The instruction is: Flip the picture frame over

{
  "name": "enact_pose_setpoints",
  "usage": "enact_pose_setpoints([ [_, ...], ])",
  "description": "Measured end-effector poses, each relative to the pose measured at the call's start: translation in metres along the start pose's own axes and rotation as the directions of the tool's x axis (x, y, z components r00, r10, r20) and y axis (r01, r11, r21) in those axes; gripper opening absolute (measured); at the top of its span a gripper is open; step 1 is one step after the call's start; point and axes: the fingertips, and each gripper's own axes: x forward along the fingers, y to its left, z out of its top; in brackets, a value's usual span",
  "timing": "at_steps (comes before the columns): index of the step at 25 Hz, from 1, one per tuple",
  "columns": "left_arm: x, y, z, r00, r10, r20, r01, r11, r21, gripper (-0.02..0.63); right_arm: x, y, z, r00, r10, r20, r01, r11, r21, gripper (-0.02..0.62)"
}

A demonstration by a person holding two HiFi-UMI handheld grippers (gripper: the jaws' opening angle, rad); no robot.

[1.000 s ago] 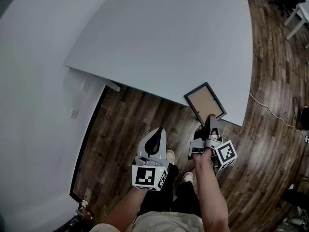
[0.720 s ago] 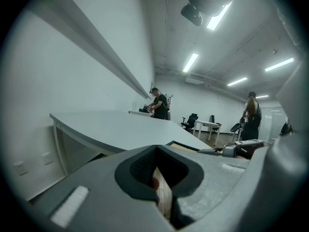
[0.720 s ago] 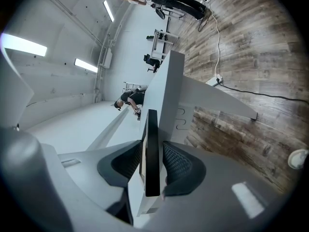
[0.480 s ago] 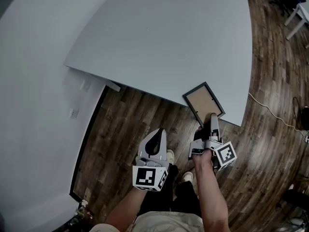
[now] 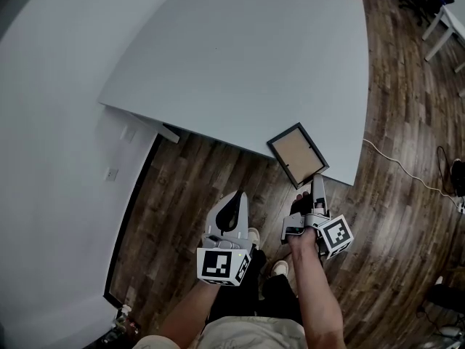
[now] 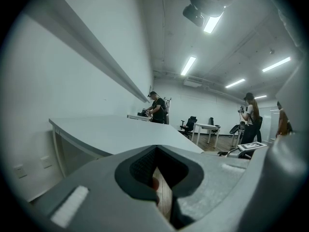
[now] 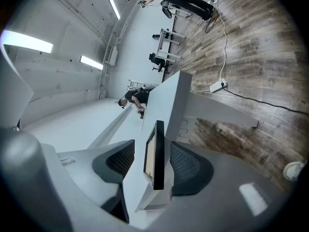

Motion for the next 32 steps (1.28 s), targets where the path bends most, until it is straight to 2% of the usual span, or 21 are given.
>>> enact_pose_setpoints([
  [4, -0.007, -0.007, 0.008, 1.0, -0.003, 0.02, 0.003, 1.0, 0.008, 0.0, -0.012, 0.007, 0.008, 1.0, 0.005, -0.001, -0.005, 0.998, -0.056, 0.256],
  [9, -0.012, -0.019, 0.024, 0.998, -0.008, 0.058, 0.006, 1.0, 0.023, 0.0, -0.023, 0.033, 0.019, 0.998, 0.06, -0.013, -0.061, 0.989, -0.132, 0.243],
  [12, -0.016, -0.028, 0.039, 0.997, -0.006, 0.076, 0.004, 1.0, 0.028, 0.0, -0.035, 0.046, 0.026, 0.999, 0.046, -0.021, -0.049, 0.977, -0.208, 0.222],
  [14, -0.018, -0.034, 0.046, 0.995, -0.013, 0.096, 0.009, 0.999, 0.038, 0.0, -0.038, 0.065, 0.029, 0.995, 0.093, -0.036, -0.1, 0.958, -0.271, 0.208],
  [17, -0.024, -0.044, 0.057, 0.992, -0.019, 0.123, 0.012, 0.999, 0.053, 0.0, -0.044, 0.092, 0.036, 0.984, 0.165, -0.073, -0.18, 0.908, -0.378, 0.179],
  [20, -0.03, -0.05, 0.071, 0.989, -0.014, 0.145, 0.005, 0.998, 0.064, 0.0, -0.052, 0.115, 0.042, 0.975, 0.193, -0.106, -0.22, 0.837, -0.501, 0.154],
  [23, -0.038, -0.055, 0.084, 0.985, -0.008, 0.172, -0.004, 0.997, 0.073, 0.0, -0.064, 0.141, 0.051, 0.969, 0.219, -0.117, -0.243, 0.745, -0.621, 0.133],
  [27, -0.046, -0.065, 0.098, 0.98, -0.007, 0.197, -0.011, 0.996, 0.091, 0.0, -0.081, 0.166, 0.051, 0.964, 0.228, -0.134, -0.246, 0.584, -0.774, 0.113],
  [32, -0.053, -0.084, 0.113, 0.974, -0.008, 0.226, -0.015, 0.995, 0.102, 0.0, -0.103, 0.189, 0.052, 0.959, 0.235, -0.155, -0.24, 0.391, -0.889, 0.084],
])
